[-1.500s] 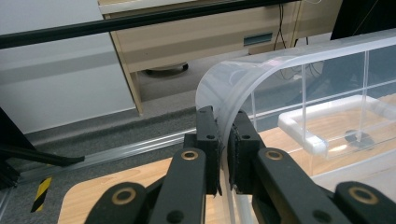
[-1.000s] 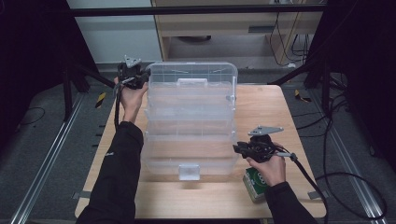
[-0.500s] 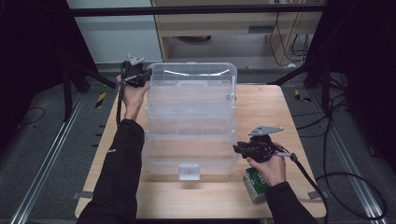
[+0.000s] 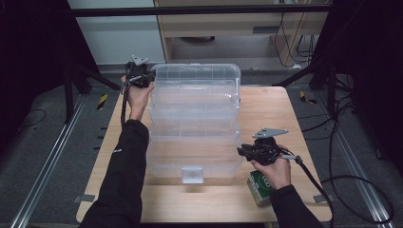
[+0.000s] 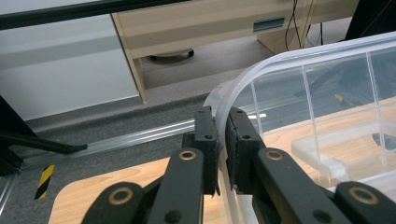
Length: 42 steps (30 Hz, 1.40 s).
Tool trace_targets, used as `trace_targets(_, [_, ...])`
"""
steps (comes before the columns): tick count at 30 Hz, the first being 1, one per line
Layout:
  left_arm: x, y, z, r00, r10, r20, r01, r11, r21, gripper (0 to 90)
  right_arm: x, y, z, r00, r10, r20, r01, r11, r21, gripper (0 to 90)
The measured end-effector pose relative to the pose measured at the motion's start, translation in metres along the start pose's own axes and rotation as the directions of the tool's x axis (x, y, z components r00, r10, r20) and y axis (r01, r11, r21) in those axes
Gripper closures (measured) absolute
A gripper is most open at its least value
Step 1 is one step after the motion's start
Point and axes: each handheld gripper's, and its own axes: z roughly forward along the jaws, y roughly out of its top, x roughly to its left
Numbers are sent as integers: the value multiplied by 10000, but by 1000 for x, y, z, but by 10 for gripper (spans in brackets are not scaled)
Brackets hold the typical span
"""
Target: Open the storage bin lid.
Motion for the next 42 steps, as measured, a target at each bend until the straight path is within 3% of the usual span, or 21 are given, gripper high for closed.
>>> trace_targets(6, [-1, 3, 6, 9998, 118, -148, -112, 9992, 385, 838, 0, 0, 0, 10000, -75, 22, 75, 10000, -12, 719])
trace_targets(11, [0, 2, 10, 9999, -19, -100, 23, 9992, 408, 830, 0, 0, 1, 9999, -98, 22, 98, 9999, -27, 715])
trace_targets(18, [1, 1, 11, 9999, -119, 96, 116, 9991, 402, 668, 0, 0, 1, 9999, -146, 72, 146, 9999, 10, 719])
trace_targets(24, [15, 6, -13, 9986, -511, 161, 510, 9987, 84, 602, 0, 1, -2, 9999, 157, -5, -157, 9998, 90, 750])
trace_targets(28, [24, 0, -35, 9965, -683, 478, 686, 9976, -45, 580, 0, 0, -1, 10000, 82, 24, -83, 10000, 38, 749])
trace_targets(32, [26, -9, -57, 9956, -464, 817, 478, 9987, -161, 547, 0, 1, -2, 10000, 97, -20, -97, 9999, 75, 747])
trace_targets(34, [25, -15, -68, 9914, -738, 1083, 757, 9970, -135, 529, -1, 1, -2, 9999, 105, -25, -105, 9999, 91, 747])
trace_targets(38, [19, -23, -92, 9881, -499, 1457, 562, 9976, -393, 504, -1, 1, -2, 9999, 142, -18, -141, 9998, 129, 746])
trace_targets(42, [13, -31, -112, 9877, 57, 1565, 10, 9991, -426, 485, -1, 1, -1, 9999, 139, -34, -139, 9998, 115, 745])
